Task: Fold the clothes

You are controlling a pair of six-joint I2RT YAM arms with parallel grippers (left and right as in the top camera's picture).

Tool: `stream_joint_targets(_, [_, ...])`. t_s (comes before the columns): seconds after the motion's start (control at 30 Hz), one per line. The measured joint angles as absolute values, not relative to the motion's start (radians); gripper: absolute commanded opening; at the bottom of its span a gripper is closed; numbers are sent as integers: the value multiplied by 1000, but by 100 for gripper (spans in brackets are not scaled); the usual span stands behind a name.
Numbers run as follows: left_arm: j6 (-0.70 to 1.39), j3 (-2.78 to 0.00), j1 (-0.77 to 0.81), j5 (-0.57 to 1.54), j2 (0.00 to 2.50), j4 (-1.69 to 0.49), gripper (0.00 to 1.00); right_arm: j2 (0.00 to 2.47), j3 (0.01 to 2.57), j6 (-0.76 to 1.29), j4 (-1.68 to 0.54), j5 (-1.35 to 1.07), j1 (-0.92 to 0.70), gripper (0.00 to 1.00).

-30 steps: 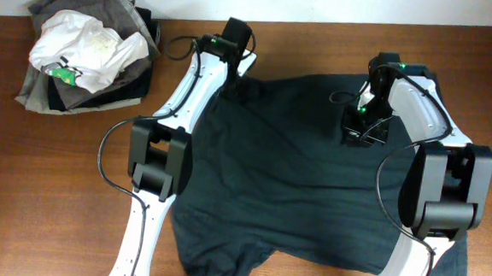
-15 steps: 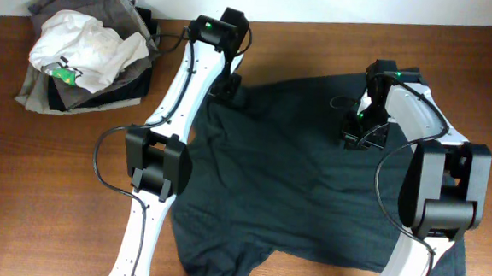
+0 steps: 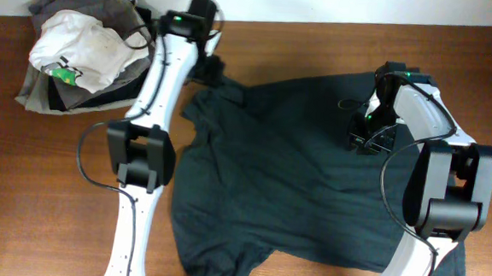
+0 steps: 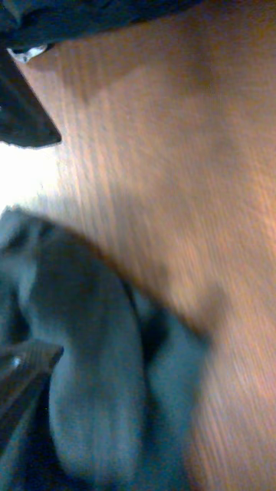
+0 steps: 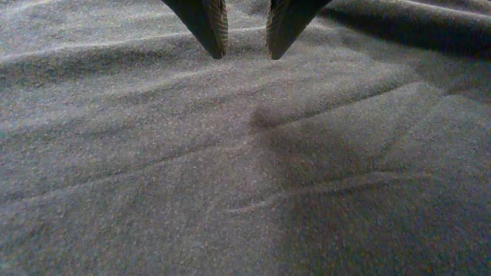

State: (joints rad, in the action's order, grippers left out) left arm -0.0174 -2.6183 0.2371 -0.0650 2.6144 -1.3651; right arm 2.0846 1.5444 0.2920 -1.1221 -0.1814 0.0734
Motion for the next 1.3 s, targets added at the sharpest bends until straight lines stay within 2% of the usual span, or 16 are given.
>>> stream_joint_targets(0.07, [-21,-2618,186,-39,2648,-1397,45,2085,1544,290,-1122,-181,73,22])
stream_joint_targets(0.1, [-20,-2618,162,-29,2660,-1408,41,2085,1545,288,-1122,-181,73,22])
stream_joint_targets(0.13, [-15,-2618,145,-19,2666,-1419,40,2085,1544,288,-1122,-181,73,22])
stream_joint_targets(0.37, [-18,-2618,131,138,2666,-1451,42,2085,1544,288,-1121,-181,73,22])
stream_joint_targets(0.43, [-18,-2618,138,206,2666,-1435,50,2085,1544,287,-1121,-181,73,23])
stream_joint_targets(0.73, [-18,-2618,167,328,2667,-1408,50,2085,1544,287,-1121,-181,73,22])
stream_joint_targets(0.77, [-19,-2618,169,331,2667,-1408,45,2085,1544,287,-1121,-181,73,23])
stream_joint_targets(0.9, [-34,-2618,181,340,2687,-1414,1,2085,1544,287,-1114,-181,73,20])
stream_joint_targets(1.07, [-49,-2619,189,342,2708,-1439,1,2085,1578,285,-1091,-181,77,20])
stream_joint_targets(1.13, [-52,-2666,189,342,2710,-1492,1,2085,1630,284,-1082,-181,86,27])
stream_joint_targets(1.27, [-72,-2794,197,342,2710,-1587,1,2085,1690,289,-1026,-181,115,59])
stream_joint_targets(1.3, [-81,-2835,204,342,2710,-1609,1,2085,1712,284,-986,-181,138,63])
